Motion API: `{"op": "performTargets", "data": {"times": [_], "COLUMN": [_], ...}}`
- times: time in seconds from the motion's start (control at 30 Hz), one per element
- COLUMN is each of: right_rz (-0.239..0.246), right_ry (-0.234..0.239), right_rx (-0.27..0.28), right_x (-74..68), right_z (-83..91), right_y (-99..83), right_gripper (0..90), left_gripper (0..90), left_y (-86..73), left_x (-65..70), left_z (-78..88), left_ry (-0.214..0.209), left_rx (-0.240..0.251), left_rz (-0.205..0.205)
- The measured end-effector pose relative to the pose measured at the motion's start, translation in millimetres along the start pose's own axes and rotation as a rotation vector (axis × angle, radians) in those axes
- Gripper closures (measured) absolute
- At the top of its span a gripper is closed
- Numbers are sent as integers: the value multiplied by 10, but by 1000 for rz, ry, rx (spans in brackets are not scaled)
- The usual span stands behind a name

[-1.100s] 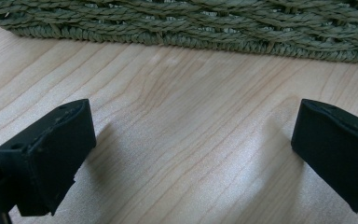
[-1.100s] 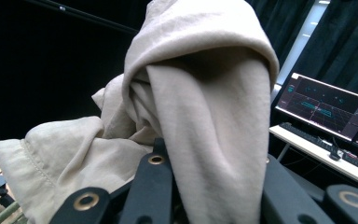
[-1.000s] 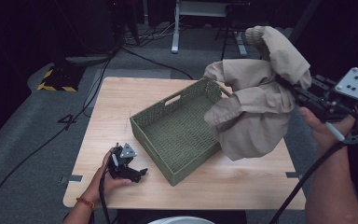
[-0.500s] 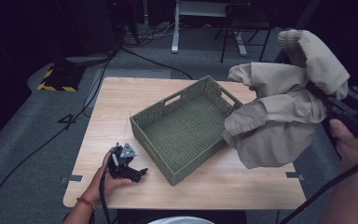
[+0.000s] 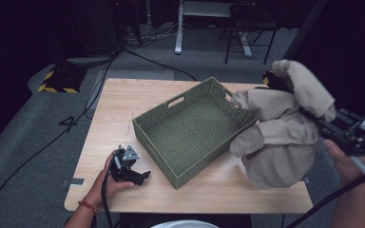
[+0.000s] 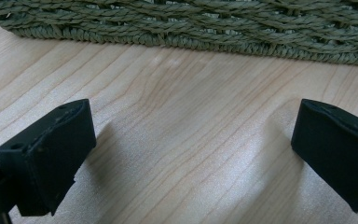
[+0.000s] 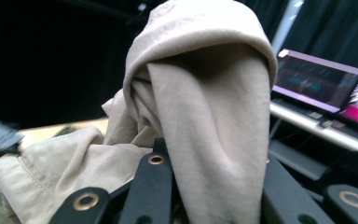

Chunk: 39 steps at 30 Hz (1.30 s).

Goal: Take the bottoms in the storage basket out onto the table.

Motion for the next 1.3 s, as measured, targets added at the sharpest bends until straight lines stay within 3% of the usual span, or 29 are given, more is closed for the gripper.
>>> {"op": "performTargets", "data": {"times": [0.07,0.2,0.4,0.43,0.47,0.5,0.53,0.57,0.63,0.7,0.83,0.93,1.03,1.1,1.3], "right_rz": [1,-47,-90,-90,-118,-118,-129,-160,-180,-230,-245,-263,-248,-211,-253], "right_ry": [20,69,123,123,145,145,152,164,166,182,190,186,182,187,249], "right_rx": [-24,-60,-116,-116,-141,-141,-160,-196,-223,-254,-389,-441,-483,-577,-597], "right_x": [-64,-190,-338,-338,-396,-396,-425,-477,-503,-540,-640,-668,-682,-753,-808], "right_z": [-45,-101,-92,-92,-98,-98,-100,-107,-100,-93,-139,-179,-201,-280,-438], "right_y": [-158,-534,-978,-978,-1162,-1162,-1252,-1472,-1620,-1816,-2193,-2380,-2476,-2715,-2825], "right_gripper": [795,795,793,793,792,792,791,789,788,786,781,777,774,761,750], "left_gripper": [1,1,1,1,1,1,1,1,1,1,1,4,5,5,29], "left_y": [0,0,0,0,0,0,0,0,0,0,0,0,0,-6,-14], "left_x": [0,0,0,0,0,0,0,0,0,0,0,2,3,8,28], "left_z": [0,0,0,0,0,0,0,0,0,0,0,2,1,8,45], "left_ry": [0,0,0,0,0,0,0,0,0,0,0,2,1,2,4], "left_rx": [0,0,0,0,0,0,0,0,0,0,0,0,1,-2,-4], "left_rz": [0,0,0,0,0,0,0,0,0,0,0,-1,-1,-1,-10]}}
Point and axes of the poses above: each handheld gripper's, and its own axes: z roughly backward along the jaws, y roughly out of its top, x roughly to its right, the point moved 6 cm from there along -z, roughly forward along the jaws, and after that the axes turned 3 degrees about x, right-handed, at the moved point
